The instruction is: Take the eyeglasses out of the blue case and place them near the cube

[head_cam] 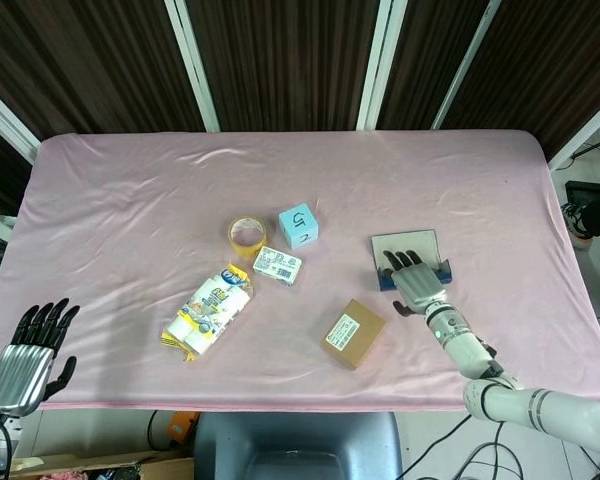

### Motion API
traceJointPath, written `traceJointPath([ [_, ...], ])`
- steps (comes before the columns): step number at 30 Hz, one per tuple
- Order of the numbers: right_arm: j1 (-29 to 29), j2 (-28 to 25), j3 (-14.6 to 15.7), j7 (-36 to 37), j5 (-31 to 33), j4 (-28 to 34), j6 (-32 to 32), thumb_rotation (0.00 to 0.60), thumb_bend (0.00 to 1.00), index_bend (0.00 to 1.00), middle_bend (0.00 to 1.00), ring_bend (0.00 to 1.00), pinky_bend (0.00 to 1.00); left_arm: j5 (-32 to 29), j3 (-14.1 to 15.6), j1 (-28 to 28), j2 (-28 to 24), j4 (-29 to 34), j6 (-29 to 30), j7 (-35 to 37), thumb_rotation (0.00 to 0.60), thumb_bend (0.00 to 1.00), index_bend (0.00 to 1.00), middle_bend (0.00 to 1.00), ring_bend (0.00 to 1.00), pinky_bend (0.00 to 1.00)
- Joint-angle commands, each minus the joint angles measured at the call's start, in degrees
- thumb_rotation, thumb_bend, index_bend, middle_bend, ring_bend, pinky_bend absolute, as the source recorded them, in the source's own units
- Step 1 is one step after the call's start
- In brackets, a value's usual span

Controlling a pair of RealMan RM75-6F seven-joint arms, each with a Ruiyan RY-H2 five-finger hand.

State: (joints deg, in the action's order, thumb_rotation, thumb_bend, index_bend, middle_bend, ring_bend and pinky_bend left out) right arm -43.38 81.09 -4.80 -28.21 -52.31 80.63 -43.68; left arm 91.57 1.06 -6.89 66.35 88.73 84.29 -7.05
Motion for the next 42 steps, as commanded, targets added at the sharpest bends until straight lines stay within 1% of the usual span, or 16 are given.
traceJointPath([
  [1, 0.5, -1.3, 0.7, 1.1, -1.6, 2.3, -0.4, 0.6, 0.51, 0.42, 0.01, 0.0, 0.0, 0.1, 0.0, 0.0, 0.0, 0.0, 0.1, 0.1, 0.6, 0.41, 0.0, 0.0, 0.0, 0.04],
  [7, 1.8, -4.9, 3.5, 2.2, -5.1, 7.2, -0.4, 0.6, 0.51, 0.42, 0.01, 0.0, 0.0, 0.4, 0.1, 0.2, 0.0, 0.0, 0.5, -0.3, 0.6, 0.41, 0.0, 0.0, 0.0, 0.04],
  [14, 5.1, -9.7, 8.0, 3.5, -12.1, 12.6, -3.0, 0.6, 0.51, 0.42, 0.01, 0.0, 0.0, 0.6, 0.2, 0.2, 0.1, 0.1, 0.4, -0.8, 0.6, 0.41, 0.0, 0.0, 0.0, 0.04],
  [17, 6.8, -11.3, 10.0, 3.9, -14.9, 13.2, -4.5, 0.6, 0.51, 0.42, 0.01, 0.0, 0.0, 0.8, 0.2, 0.2, 0.1, 0.1, 0.6, -0.9, 0.6, 0.41, 0.0, 0.0, 0.0, 0.04],
  [21, 8.5, -12.8, 11.6, 5.2, -17.3, 12.7, -5.3, 0.6, 0.51, 0.42, 0.01, 0.0, 0.0, 1.2, 0.5, 0.3, 0.3, 0.2, 0.7, -1.4, 0.6, 0.42, 0.0, 0.0, 0.0, 0.04],
  [28, 11.4, -14.2, 13.3, 9.2, -20.7, 9.9, -6.7, 0.6, 0.51, 0.43, 0.01, 0.0, 0.0, 1.4, 0.6, 0.4, 0.6, 0.3, 0.7, -2.2, 0.6, 0.41, 0.0, 0.0, 0.0, 0.04],
  [32, 13.0, -14.1, 13.8, 11.3, -22.0, 6.5, -7.3, 0.6, 0.52, 0.43, 0.01, 0.0, 0.0, 1.3, 0.6, 0.3, 0.8, 0.3, 0.4, -2.7, 0.6, 0.42, 0.0, 0.0, 0.0, 0.04],
  [40, 15.5, -11.7, 12.4, 12.8, -22.6, -2.5, -9.7, 0.6, 0.52, 0.43, 0.01, 0.0, 0.0, 0.6, 0.4, 0.0, 1.3, 0.3, -0.5, -3.9, 0.6, 0.41, 0.0, 0.0, 0.0, 0.04],
  [42, 15.7, -11.0, 11.9, 13.7, -22.3, -4.5, -9.4, 0.6, 0.52, 0.43, 0.01, 0.0, 0.0, 0.4, 0.4, -0.1, 1.4, 0.4, -0.7, -4.3, 0.6, 0.41, 0.0, 0.0, 0.0, 0.04],
])
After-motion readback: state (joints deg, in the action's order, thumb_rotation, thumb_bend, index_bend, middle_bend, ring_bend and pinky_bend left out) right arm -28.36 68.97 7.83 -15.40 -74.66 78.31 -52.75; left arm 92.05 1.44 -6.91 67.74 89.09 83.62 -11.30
